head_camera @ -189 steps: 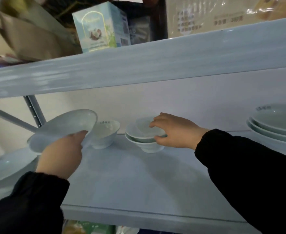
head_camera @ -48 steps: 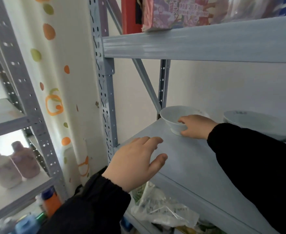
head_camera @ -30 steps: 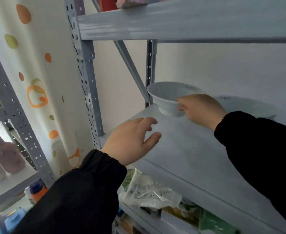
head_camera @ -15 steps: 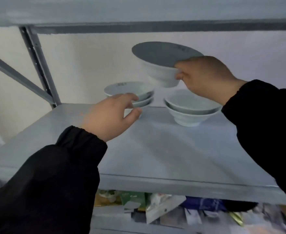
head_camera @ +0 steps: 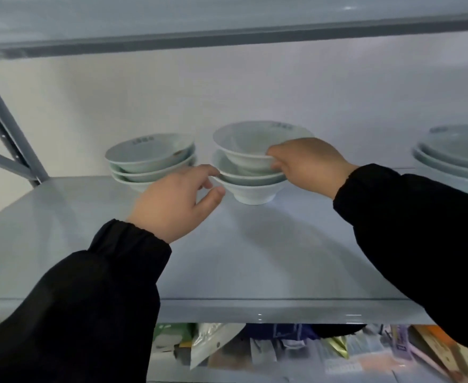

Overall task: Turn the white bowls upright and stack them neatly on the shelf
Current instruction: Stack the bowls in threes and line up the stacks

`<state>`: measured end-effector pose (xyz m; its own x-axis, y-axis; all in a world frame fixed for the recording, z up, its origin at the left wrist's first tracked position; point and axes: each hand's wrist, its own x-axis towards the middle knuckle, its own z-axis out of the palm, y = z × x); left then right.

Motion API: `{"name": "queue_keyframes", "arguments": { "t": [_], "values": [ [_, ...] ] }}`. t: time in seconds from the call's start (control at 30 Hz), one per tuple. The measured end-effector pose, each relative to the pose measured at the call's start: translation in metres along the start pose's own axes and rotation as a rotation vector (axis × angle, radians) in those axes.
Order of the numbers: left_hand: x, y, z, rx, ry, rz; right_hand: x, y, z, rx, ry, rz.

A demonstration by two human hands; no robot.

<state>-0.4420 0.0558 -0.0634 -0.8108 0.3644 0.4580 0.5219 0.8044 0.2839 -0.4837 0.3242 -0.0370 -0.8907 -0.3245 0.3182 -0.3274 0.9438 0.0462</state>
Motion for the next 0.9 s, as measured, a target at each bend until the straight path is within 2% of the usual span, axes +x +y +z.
{"name": "queue_keyframes", "arguments": {
  "t": [0.1,0.23,0.3,0.63,0.9],
  "values": [
    [-0.004,0.003,0.006,0.019,-0.006,-0.033,0.004,-0.001,0.005,0.019,-0.049,-0.058],
    [-0.01,-0.001,0.013,0.02,-0.011,-0.068,0.005,0.006,-0.001,0.161,-0.137,-0.107],
    [-0.014,-0.002,0.016,0.032,-0.007,-0.093,0.001,0.008,0.0,0.132,-0.154,-0.096],
    [-0.028,0.018,0.029,0.06,0.052,-0.171,-0.032,0.009,-0.012,0.212,0.045,-0.222],
    [-0.039,0.032,0.035,0.039,0.095,-0.215,-0.047,0.012,-0.005,0.31,0.061,-0.223]
  ]
}}
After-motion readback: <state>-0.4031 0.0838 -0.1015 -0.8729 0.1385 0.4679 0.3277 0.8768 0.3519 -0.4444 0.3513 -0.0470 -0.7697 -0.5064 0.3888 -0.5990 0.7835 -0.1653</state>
